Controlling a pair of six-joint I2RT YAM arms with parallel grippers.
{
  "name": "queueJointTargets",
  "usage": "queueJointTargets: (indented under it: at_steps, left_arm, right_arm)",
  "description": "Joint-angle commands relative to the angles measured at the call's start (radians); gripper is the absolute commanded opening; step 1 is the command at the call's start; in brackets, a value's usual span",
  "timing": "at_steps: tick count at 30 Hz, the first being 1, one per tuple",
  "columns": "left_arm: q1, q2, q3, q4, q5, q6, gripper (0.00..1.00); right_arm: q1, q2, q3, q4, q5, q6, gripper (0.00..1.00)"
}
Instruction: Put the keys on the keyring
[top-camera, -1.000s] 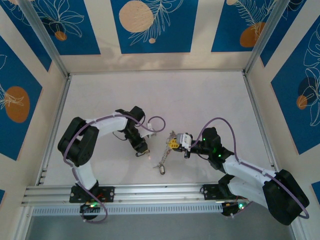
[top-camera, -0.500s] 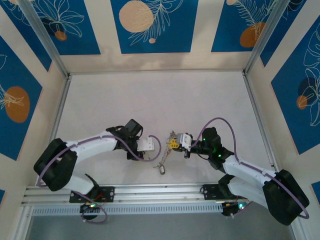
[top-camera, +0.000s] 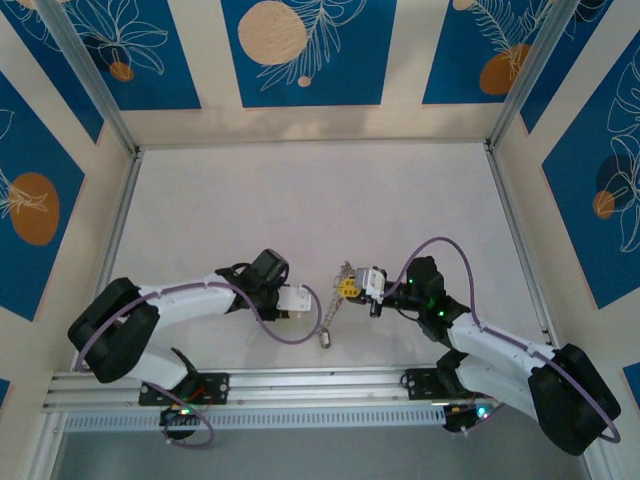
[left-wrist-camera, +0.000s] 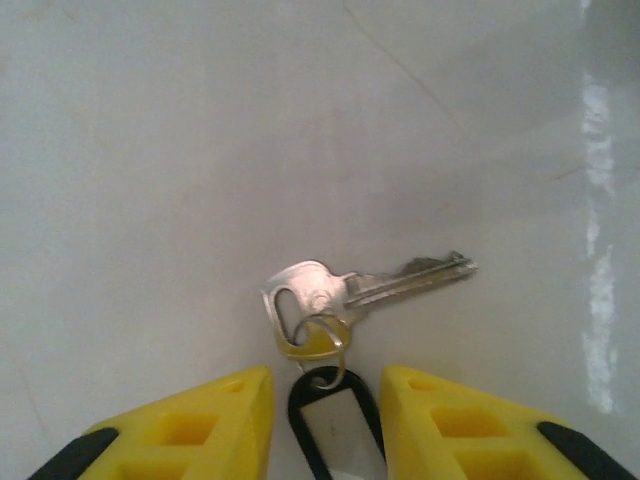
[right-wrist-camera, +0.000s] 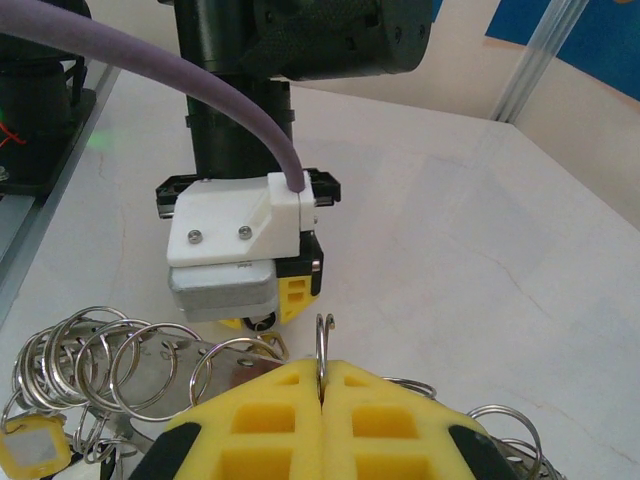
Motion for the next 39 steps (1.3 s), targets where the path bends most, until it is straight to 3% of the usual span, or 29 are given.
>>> queueJointTargets:
  at_steps: [1, 23, 32, 39]
  left_arm:
    - [-0.009, 0.013, -0.008, 0.03, -0.025, 0.021, 0.32]
    - [-0.012, 0.053, 0.011, 0.014, -0.015, 0.021, 0.1]
    - [-0.012, 0.058, 0.017, 0.007, -0.038, 0.011, 0.13]
    - [-0.01, 0.071, 0.037, -0.029, -0.048, 0.012, 0.08]
  right_arm:
    - [-0.005, -0.019, -0.011, 0.062, -0.002, 0.009, 0.0]
    - [-0.005, -0.037, -0.018, 0.059, 0.0, 0.014, 0.0]
    - [-0.005, -0.037, -0.018, 0.06, 0.0, 0.014, 0.0]
    - [-0.006, -0.037, -0.018, 0.058, -0.003, 0.013, 0.0]
